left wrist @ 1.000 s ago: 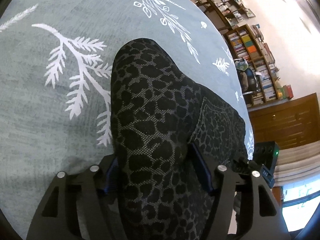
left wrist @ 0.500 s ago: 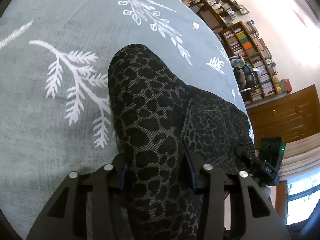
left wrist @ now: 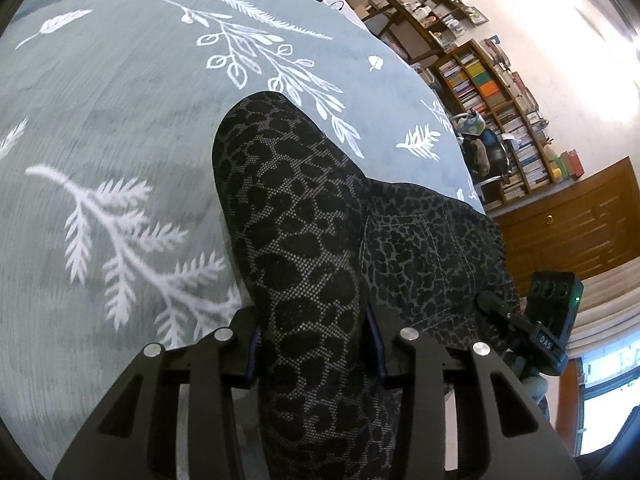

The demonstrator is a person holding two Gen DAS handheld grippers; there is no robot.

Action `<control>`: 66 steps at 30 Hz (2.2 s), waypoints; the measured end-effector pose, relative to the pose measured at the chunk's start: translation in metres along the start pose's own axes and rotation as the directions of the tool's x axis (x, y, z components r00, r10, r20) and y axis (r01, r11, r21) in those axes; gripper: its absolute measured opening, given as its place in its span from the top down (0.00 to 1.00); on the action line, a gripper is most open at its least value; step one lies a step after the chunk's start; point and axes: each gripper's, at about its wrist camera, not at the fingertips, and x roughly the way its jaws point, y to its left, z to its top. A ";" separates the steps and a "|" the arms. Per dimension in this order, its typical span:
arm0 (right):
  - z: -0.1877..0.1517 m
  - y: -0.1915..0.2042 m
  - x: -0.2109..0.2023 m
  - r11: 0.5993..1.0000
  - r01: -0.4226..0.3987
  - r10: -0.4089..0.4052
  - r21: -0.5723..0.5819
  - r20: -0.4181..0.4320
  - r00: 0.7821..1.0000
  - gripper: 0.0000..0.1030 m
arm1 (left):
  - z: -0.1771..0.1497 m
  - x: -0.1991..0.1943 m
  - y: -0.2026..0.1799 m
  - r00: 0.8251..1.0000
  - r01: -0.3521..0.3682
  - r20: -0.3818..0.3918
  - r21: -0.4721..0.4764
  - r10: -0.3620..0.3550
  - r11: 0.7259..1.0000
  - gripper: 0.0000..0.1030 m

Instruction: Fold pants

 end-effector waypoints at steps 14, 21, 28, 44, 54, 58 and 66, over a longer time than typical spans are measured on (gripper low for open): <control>0.112 -0.021 0.023 1.000 0.018 -0.016 -0.012 0.110 0.994 0.61 | 0.126 0.042 -0.028 0.998 -0.001 0.057 0.095 -0.004 0.996 0.62; 0.182 -0.046 0.055 0.999 0.042 -0.042 0.002 0.140 0.989 0.61 | 0.199 0.084 -0.024 0.998 -0.003 0.063 0.115 -0.004 0.993 0.62; 0.236 -0.082 0.090 0.997 0.073 -0.075 0.019 0.156 0.985 0.61 | 0.259 0.131 -0.016 0.999 -0.008 0.053 0.122 0.002 0.993 0.62; 0.240 -0.135 0.123 0.982 0.180 -0.186 0.060 0.125 0.975 0.55 | 0.277 0.189 0.025 0.994 -0.107 0.027 0.129 0.105 0.986 0.25; 0.238 -0.113 0.101 0.939 0.339 -0.342 0.054 0.200 0.918 0.45 | 0.252 0.155 -0.004 0.943 -0.333 0.077 0.271 0.324 0.903 0.11; 0.237 -0.095 0.088 0.903 0.429 -0.419 0.028 0.281 0.864 0.45 | 0.238 0.159 -0.014 0.932 -0.361 0.099 0.331 0.348 0.872 0.11; 0.236 -0.042 0.133 0.812 0.516 -0.432 -0.274 0.314 0.846 0.46 | 0.222 0.176 -0.012 0.903 -0.429 0.129 0.343 0.410 0.836 0.11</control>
